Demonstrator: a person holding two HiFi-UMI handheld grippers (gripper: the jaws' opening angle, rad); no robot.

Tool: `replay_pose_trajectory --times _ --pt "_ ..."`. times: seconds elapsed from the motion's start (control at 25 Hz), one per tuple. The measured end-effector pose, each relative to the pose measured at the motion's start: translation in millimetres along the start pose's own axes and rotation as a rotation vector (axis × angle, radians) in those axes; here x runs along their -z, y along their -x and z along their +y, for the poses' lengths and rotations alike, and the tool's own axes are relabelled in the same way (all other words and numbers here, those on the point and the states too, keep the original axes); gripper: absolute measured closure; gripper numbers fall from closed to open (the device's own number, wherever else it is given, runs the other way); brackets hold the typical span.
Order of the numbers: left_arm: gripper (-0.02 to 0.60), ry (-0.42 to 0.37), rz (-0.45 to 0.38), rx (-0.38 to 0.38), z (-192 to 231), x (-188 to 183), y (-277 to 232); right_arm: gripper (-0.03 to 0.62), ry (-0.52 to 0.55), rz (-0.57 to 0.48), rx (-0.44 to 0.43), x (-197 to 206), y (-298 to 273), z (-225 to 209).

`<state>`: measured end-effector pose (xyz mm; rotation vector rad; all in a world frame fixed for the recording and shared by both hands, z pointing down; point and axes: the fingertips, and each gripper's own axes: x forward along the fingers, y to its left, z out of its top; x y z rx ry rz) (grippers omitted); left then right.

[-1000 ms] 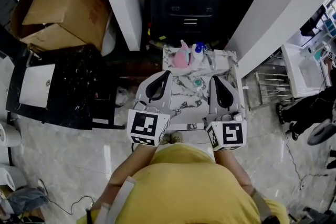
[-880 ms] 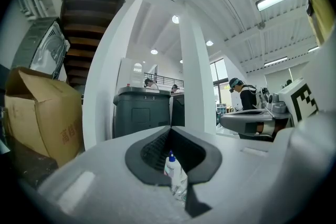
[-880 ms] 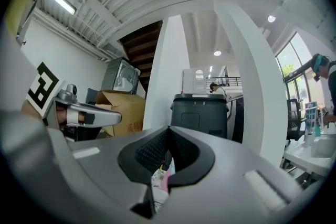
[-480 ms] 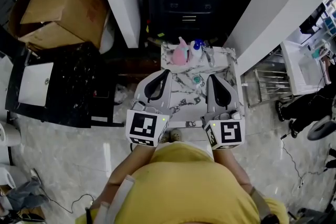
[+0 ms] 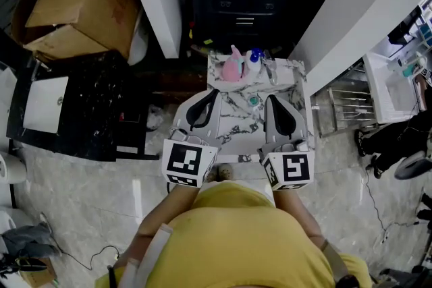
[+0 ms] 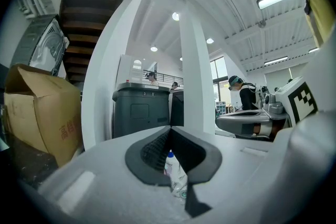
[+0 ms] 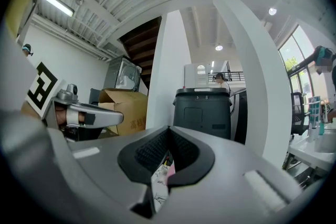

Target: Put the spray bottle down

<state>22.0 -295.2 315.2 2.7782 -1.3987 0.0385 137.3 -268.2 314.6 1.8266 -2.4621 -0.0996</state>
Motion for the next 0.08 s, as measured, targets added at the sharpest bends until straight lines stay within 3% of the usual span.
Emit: replay_pose_trajectory --times 0.08 --pt "0.581 0.003 0.004 0.003 -1.0 2.4 -2.7 0.595 -0.002 0.008 -0.006 3.0 -2.4 -0.1"
